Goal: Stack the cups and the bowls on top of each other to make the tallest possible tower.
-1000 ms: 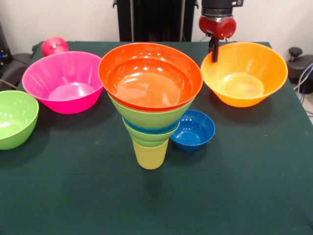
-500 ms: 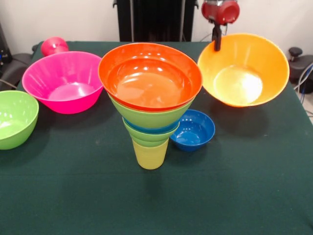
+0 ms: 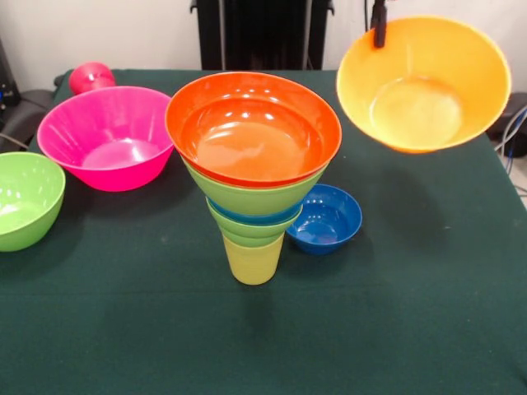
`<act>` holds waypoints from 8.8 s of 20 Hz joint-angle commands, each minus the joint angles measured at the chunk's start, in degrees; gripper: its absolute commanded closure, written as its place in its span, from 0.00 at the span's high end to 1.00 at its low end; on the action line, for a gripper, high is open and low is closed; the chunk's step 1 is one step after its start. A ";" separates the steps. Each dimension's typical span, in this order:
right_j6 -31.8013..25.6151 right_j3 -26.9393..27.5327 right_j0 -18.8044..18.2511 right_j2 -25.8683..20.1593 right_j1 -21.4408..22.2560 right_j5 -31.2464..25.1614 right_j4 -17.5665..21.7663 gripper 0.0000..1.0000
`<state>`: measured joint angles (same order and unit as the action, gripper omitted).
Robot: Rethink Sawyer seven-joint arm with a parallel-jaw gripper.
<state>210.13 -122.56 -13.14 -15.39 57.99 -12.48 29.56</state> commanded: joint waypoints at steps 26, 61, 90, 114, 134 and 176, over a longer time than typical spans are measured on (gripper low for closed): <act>-44.64 1.26 -27.62 -30.57 22.27 -24.88 -21.44 0.00; -60.14 12.45 -37.68 -29.97 14.30 -32.86 -14.57 0.00; -64.63 13.19 -40.60 -31.52 10.12 -31.78 -15.28 0.00; -63.35 12.99 -40.52 -31.91 8.92 -28.22 -14.10 0.00; -63.45 14.66 -40.70 -31.79 6.61 -26.72 -12.28 0.00; -61.98 11.89 -43.63 -33.29 5.18 -13.57 -7.45 0.00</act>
<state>158.36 -108.04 -57.04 -46.84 64.98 -29.56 17.81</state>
